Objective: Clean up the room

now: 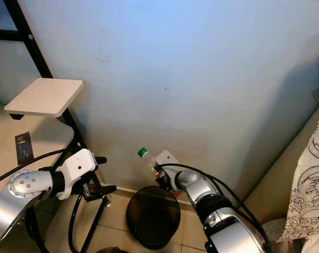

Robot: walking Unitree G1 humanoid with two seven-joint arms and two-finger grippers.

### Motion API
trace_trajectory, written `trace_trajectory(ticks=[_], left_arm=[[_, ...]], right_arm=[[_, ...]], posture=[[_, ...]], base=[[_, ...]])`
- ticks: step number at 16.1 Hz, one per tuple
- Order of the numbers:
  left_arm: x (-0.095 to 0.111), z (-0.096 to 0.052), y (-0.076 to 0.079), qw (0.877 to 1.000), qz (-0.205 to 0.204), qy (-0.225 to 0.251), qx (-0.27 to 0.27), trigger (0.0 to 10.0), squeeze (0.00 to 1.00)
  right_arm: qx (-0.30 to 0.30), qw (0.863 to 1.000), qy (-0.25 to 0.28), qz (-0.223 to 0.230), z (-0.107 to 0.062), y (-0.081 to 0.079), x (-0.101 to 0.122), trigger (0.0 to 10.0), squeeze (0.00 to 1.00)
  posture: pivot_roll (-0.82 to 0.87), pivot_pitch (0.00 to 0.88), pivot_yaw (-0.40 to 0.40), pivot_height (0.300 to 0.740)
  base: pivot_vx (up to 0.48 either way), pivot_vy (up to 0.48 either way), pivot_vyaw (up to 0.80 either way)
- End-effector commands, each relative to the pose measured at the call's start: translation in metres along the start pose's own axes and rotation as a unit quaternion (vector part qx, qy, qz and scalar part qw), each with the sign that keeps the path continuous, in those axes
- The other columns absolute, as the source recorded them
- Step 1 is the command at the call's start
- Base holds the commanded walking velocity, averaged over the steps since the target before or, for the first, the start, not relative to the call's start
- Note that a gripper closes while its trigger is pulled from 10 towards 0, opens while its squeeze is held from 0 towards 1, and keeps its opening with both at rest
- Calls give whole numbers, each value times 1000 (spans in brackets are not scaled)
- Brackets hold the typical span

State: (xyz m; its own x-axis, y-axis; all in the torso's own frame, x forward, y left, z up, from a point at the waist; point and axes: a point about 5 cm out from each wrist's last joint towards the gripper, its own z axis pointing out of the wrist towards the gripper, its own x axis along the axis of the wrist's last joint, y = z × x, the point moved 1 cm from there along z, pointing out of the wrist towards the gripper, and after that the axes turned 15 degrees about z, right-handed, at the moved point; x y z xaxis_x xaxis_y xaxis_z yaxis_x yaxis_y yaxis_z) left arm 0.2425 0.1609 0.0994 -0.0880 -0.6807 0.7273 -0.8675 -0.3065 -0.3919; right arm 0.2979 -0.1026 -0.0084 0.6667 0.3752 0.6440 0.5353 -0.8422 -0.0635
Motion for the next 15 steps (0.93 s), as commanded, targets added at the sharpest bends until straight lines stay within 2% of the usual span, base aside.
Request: trace_trajectory(ticks=[1, 8, 12, 14, 15], left_arm=[[0, -1, -3, 1000, 2, -2, -1, 10000, 0], [6, -2, -3, 1000, 3, 3, -4, 10000, 0], [6, 0, -3, 1000, 2, 2, -6, 10000, 0], [4, 0, -2, 1000, -3, 1, 7, 10000, 0], [3, 0, -4, 999, -12, 2, 34, 10000, 0]], right_arm=[[5, 1000, 8, -9, 1, -2, 7, 10000, 1000], [18, 1000, 18, 6, 3, -6, 7, 10000, 1000], [17, 1000, 13, 11, 4, -5, -2, 10000, 1000], [6, 999, 34, 27, 0, 1, -2, 10000, 1000], [0, 997, 63, 41, -4, 6, 0, 10000, 1000]], posture=[[-47, 0, 61, 740], [-53, 0, 61, 740], [-58, 0, 65, 740], [-63, 0, 68, 740], [-68, 0, 72, 740]], base=[[0, 0, 0], [0, 0, 0], [0, 0, 0], [0, 0, 0], [0, 0, 0]])
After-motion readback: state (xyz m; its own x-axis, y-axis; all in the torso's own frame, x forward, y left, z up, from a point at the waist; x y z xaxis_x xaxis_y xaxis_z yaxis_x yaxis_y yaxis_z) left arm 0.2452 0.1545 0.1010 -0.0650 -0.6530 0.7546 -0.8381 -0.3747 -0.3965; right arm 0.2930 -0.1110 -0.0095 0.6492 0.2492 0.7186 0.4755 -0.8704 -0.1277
